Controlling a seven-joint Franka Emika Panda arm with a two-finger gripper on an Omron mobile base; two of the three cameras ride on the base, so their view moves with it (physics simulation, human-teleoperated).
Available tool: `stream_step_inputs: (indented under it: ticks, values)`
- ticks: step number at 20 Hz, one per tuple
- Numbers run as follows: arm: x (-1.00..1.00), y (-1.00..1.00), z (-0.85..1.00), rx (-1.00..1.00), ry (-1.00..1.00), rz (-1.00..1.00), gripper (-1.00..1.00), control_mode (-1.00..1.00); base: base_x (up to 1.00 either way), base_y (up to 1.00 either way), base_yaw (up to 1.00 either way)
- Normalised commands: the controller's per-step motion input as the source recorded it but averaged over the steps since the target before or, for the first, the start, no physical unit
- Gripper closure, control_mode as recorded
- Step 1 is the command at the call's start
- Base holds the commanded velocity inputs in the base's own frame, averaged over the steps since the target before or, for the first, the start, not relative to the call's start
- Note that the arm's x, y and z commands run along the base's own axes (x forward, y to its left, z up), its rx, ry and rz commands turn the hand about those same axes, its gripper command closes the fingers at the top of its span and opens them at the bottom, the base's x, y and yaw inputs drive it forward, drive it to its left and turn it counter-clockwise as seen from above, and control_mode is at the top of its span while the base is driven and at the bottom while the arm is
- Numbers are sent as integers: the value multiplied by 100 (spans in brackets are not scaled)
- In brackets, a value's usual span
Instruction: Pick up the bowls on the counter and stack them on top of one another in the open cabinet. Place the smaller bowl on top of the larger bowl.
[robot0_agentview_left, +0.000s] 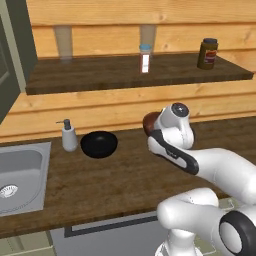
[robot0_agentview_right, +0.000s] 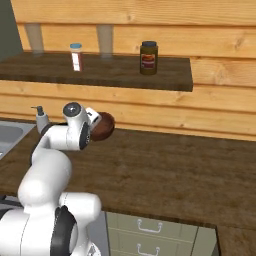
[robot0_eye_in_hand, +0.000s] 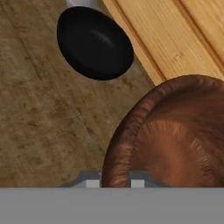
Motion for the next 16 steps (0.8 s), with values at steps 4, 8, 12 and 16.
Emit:
stream_step_inputs:
  ticks: [4,8,12,16]
  values:
    - [1,84,2,0,2,25,100,-100,0,0,0]
    - [8,99,0,-3,5,25,100,-100,0,0,0]
    - [6,93,13,-14,18,16,100,-100,0,0,0]
    - [4,64,0,-18,15,8,100,-100,0,0,0]
